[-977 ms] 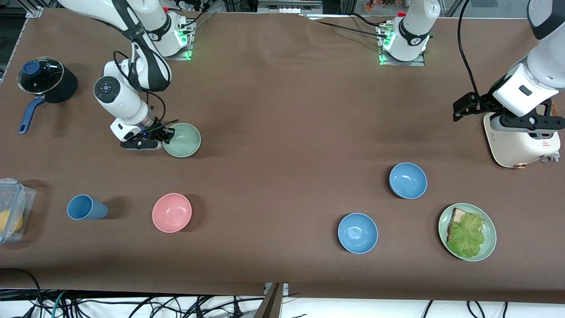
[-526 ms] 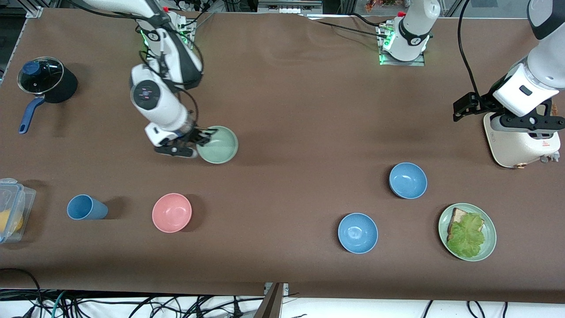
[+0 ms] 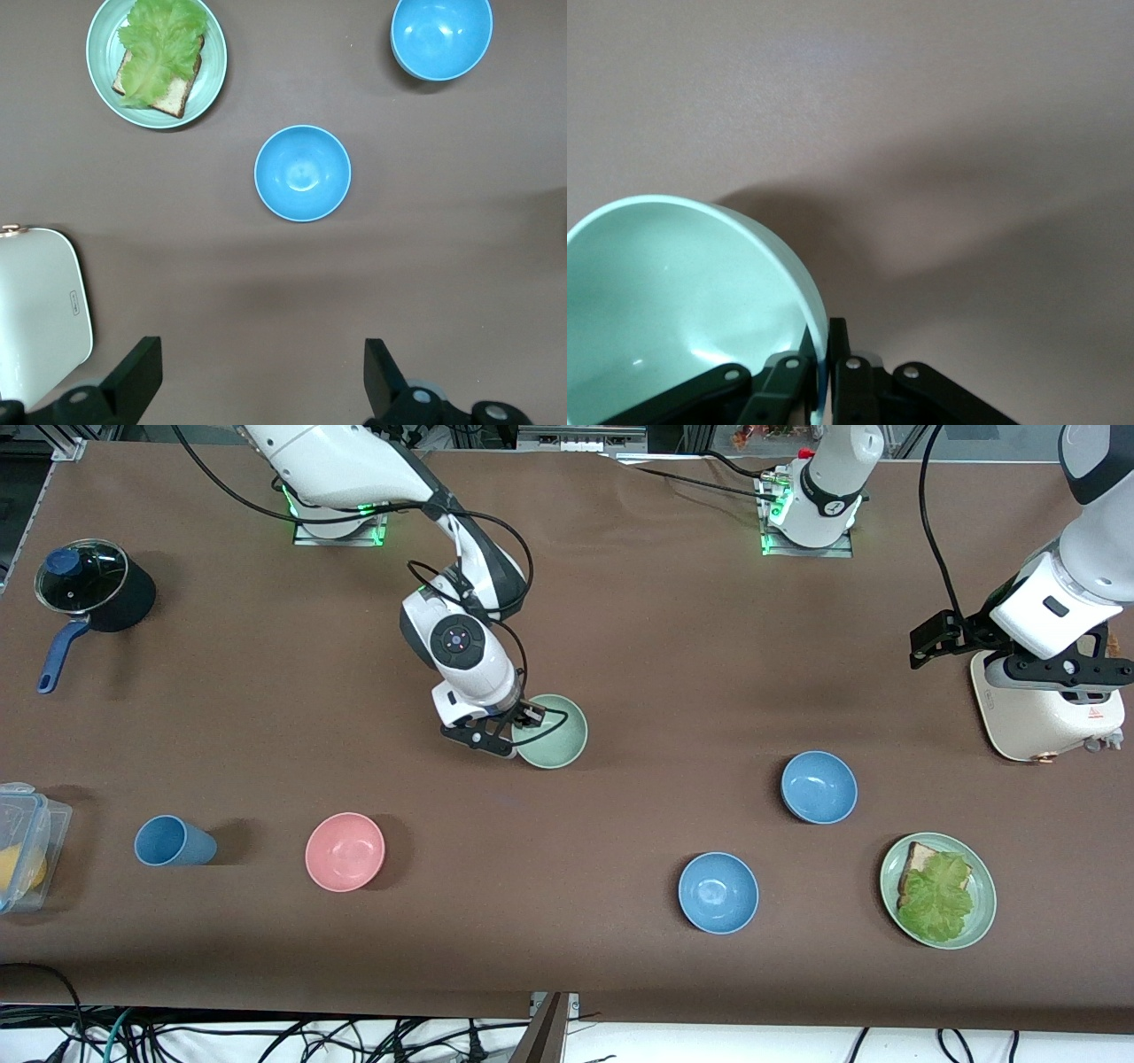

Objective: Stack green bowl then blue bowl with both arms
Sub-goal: 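Grasp the green bowl rim and slide it toward the table middle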

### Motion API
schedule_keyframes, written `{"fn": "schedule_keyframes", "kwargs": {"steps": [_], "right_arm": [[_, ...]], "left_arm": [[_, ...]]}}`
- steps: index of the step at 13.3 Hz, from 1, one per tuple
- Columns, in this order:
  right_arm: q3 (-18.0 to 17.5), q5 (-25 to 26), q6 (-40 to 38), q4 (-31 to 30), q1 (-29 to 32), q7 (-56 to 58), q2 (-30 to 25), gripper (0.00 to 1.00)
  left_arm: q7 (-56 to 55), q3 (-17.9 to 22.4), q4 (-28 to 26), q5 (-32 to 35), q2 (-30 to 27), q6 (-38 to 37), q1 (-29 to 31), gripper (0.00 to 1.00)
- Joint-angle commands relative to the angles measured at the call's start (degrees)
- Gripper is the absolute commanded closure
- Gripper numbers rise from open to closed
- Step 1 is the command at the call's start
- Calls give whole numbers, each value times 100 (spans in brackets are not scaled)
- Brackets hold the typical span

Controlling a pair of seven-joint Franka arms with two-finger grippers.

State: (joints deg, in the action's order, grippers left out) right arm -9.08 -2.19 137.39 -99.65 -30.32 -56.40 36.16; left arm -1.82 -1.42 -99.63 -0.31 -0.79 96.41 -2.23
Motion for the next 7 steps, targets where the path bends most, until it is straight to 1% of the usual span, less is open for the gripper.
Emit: {"fn": "schedule_keyframes", "kwargs": {"steps": [1, 2, 3, 5, 6, 7], "right_arm": [[29, -62, 51, 157, -26, -82, 119, 76], [29, -62, 51, 157, -27, -91, 111, 25], [29, -62, 42, 157, -44, -99, 102, 2], [73, -53, -45, 165, -18, -47, -64, 1], [178, -44, -281, 165, 8, 23, -291, 1], [431, 8, -631, 183, 0, 93, -546, 1]], "left_arm": [[41, 2, 172, 101, 70, -140, 4, 0], [41, 2, 172, 92, 70, -140, 4, 0], [33, 2, 172, 92, 70, -140, 4, 0], [41, 2, 172, 92, 70, -140, 4, 0], [41, 2, 172, 92, 70, -140, 4, 0], [33, 2, 172, 92, 70, -140, 4, 0]]}}
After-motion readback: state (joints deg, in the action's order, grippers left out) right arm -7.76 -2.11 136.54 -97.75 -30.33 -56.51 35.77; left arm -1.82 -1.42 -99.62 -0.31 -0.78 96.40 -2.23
